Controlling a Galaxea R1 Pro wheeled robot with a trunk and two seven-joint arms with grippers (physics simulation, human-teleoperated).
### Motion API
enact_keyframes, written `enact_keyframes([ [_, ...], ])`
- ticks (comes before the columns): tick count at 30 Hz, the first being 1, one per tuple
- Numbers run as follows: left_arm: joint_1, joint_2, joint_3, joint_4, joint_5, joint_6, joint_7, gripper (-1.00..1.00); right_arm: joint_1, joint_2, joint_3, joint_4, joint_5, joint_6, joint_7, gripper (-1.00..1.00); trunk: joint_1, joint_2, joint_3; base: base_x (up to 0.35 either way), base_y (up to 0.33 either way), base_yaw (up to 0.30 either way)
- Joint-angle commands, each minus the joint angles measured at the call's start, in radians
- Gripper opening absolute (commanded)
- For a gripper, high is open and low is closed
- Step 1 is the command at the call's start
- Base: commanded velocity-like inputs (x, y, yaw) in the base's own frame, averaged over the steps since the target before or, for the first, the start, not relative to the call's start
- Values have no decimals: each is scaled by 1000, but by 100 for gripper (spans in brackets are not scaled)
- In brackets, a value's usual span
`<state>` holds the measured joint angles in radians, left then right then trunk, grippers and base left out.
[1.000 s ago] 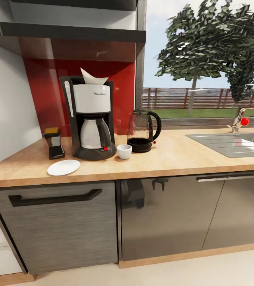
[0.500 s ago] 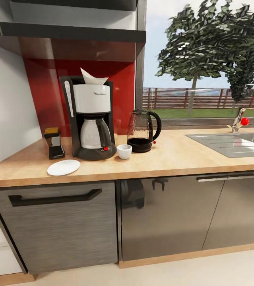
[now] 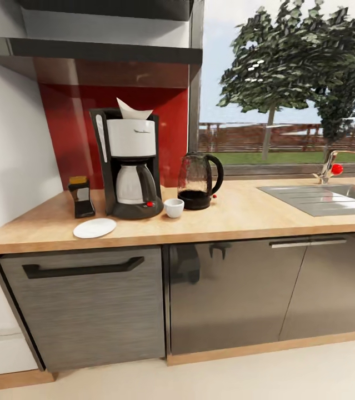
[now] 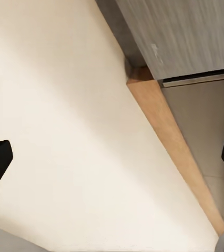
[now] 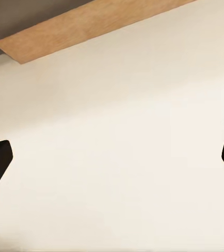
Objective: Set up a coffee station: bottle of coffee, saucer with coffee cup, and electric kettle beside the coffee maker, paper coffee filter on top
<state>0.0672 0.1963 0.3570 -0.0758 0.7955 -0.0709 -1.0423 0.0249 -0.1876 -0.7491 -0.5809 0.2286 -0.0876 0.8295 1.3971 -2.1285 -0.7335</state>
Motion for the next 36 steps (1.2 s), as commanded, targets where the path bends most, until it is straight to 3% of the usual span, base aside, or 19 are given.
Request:
enact_keyframes([
  [1, 0, 0, -1, -1, -1, -7, -1, 100, 0, 0, -4, -1, 11, -9, 4, 100, 0, 0, -1, -116, 0, 0],
  [25, 0, 0, -1, -1, -1, -7, -1, 100, 0, 0, -4, -2, 10, -7, 5, 100, 0, 0, -1, -14, 0, 194],
  [36, 0, 0, -6, -9, -2, -14, 22, 100, -63, 0, 58, 23, 71, 54, 67, 100, 0, 0, -1, 0, 0, 0],
])
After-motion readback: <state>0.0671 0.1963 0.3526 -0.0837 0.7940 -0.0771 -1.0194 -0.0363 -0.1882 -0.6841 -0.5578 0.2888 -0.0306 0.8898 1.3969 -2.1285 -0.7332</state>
